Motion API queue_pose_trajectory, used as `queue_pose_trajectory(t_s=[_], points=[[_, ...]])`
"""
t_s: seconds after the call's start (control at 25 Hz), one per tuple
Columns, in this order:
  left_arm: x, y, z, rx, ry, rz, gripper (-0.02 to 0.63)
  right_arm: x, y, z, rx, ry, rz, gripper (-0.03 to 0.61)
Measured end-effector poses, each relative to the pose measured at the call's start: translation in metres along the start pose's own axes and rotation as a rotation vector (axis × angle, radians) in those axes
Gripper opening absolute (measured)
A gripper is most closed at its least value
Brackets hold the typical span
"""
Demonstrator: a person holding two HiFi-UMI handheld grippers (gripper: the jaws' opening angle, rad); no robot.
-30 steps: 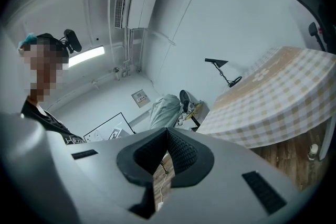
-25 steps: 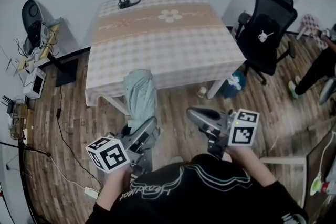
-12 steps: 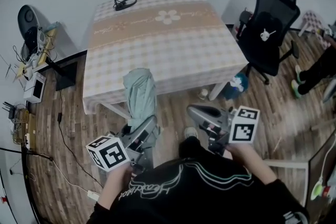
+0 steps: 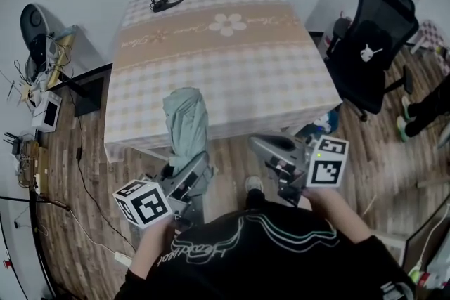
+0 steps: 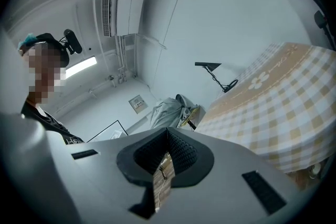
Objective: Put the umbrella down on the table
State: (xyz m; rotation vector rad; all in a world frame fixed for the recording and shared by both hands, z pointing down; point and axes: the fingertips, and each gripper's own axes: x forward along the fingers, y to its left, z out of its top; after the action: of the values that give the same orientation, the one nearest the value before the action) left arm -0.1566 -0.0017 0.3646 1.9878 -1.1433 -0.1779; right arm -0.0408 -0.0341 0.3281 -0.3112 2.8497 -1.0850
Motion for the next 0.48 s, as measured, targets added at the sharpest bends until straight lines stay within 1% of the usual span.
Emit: queue_pose_trajectory(t_s=[0.16, 0.32, 0.48], points=[[0.038, 0.010, 0.011, -0.011, 0.014, 0.021, 0.261, 0.001, -0.033, 0.018, 0.019, 0.021, 0.006, 0.012], [0.085, 0.015, 0.031, -0.025, 0.031, 0.035, 0.261, -0.001, -0.075, 0.043, 0.057, 0.037, 0.006, 0.012], [0.111, 0.019, 0.036, 0.000, 0.043, 0.047, 0.261, -0.006, -0.100, 0.049, 0.070, 0.038, 0.008, 0.012]])
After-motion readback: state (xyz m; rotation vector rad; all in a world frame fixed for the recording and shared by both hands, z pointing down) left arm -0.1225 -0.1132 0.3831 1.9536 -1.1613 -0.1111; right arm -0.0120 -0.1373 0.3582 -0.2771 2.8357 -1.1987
